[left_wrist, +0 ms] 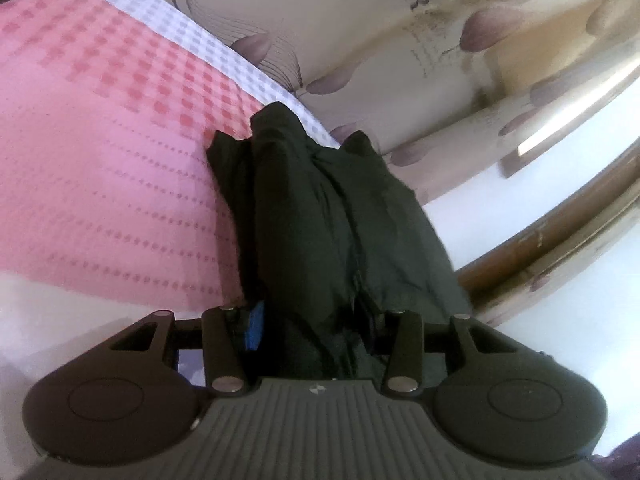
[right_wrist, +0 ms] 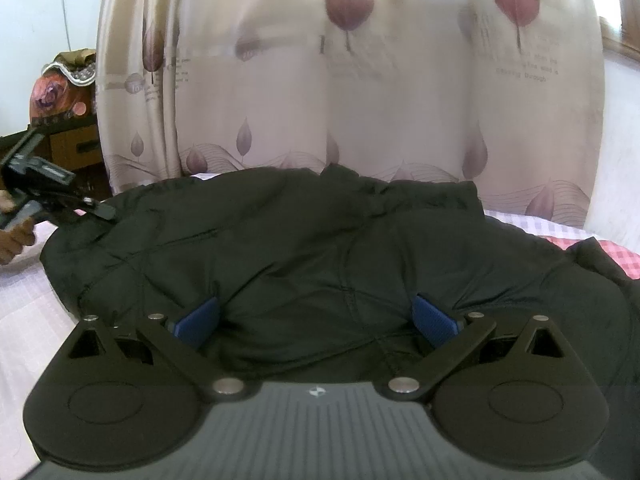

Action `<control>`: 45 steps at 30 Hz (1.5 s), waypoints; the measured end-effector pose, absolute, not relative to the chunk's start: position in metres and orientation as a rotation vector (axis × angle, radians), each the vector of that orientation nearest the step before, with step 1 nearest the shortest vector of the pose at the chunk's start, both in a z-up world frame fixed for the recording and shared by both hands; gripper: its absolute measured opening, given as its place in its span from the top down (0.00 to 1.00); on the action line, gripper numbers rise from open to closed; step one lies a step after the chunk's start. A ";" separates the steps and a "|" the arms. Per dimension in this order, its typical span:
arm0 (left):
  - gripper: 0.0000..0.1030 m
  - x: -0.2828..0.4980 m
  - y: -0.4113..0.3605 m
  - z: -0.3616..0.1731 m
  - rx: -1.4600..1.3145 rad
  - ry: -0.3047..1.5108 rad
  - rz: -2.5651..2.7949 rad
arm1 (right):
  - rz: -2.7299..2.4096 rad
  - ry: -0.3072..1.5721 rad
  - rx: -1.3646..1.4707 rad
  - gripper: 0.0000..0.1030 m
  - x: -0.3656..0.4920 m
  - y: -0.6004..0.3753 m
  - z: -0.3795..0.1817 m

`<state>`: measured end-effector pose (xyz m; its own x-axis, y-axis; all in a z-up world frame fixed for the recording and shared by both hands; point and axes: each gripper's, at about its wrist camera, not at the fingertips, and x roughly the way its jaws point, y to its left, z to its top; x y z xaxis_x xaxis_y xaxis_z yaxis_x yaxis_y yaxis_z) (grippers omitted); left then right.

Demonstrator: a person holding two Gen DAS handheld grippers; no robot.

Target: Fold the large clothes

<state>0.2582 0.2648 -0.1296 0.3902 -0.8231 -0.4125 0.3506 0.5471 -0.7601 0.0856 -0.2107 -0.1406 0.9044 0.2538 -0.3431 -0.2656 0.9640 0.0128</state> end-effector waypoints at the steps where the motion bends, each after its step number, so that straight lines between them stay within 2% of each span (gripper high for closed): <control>1: 0.52 0.256 0.270 -0.135 -0.691 0.892 -0.831 | 0.267 0.350 -0.036 0.00 0.086 -0.211 -0.141; 2: 0.43 0.253 0.274 -0.141 -0.745 0.910 -0.852 | 0.266 0.350 -0.038 0.00 0.085 -0.210 -0.141; 3: 0.40 0.249 0.275 -0.146 -0.771 0.925 -0.867 | 0.266 0.351 -0.040 0.00 0.085 -0.210 -0.141; 8: 0.41 0.240 0.271 -0.148 -0.796 0.914 -0.904 | 0.260 0.350 -0.050 0.00 0.086 -0.210 -0.141; 10: 0.46 0.241 0.264 -0.148 -0.795 0.913 -0.884 | 0.259 0.351 -0.055 0.00 0.086 -0.210 -0.141; 12: 0.69 0.242 0.256 -0.146 -0.774 0.900 -0.833 | 0.260 0.351 -0.055 0.00 0.086 -0.210 -0.141; 13: 0.72 0.242 0.251 -0.145 -0.760 0.888 -0.796 | 0.259 0.351 -0.055 0.00 0.086 -0.210 -0.141; 20: 0.81 0.222 0.234 -0.123 -0.739 0.813 -0.643 | 0.256 0.353 -0.049 0.00 0.086 -0.210 -0.142; 28: 0.83 0.200 0.225 -0.100 -0.812 0.720 -0.536 | 0.300 0.322 0.028 0.01 0.077 -0.218 -0.132; 29: 0.83 0.199 0.225 -0.098 -0.822 0.717 -0.531 | 0.298 0.321 0.015 0.16 0.076 -0.216 -0.126; 30: 0.84 0.198 0.224 -0.095 -0.821 0.713 -0.527 | 0.291 0.333 -0.004 0.51 0.078 -0.214 -0.121; 31: 0.84 0.196 0.222 -0.091 -0.810 0.705 -0.522 | 0.290 0.347 -0.012 0.65 0.081 -0.213 -0.114; 32: 0.84 0.193 0.221 -0.089 -0.801 0.698 -0.522 | 0.299 0.348 -0.001 0.72 0.084 -0.214 -0.108; 37: 0.84 0.184 0.214 -0.074 -0.786 0.681 -0.515 | 0.301 0.363 -0.044 0.72 0.113 -0.213 -0.094; 45: 0.86 0.168 0.189 -0.037 -0.768 0.650 -0.576 | 0.304 0.542 -0.041 0.74 0.162 -0.214 -0.129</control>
<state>0.1684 0.1888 -0.0369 0.6633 -0.6784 -0.3160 0.2328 0.5883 -0.7744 0.1619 -0.2143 -0.1288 0.8130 0.2739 -0.5138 -0.2953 0.9545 0.0415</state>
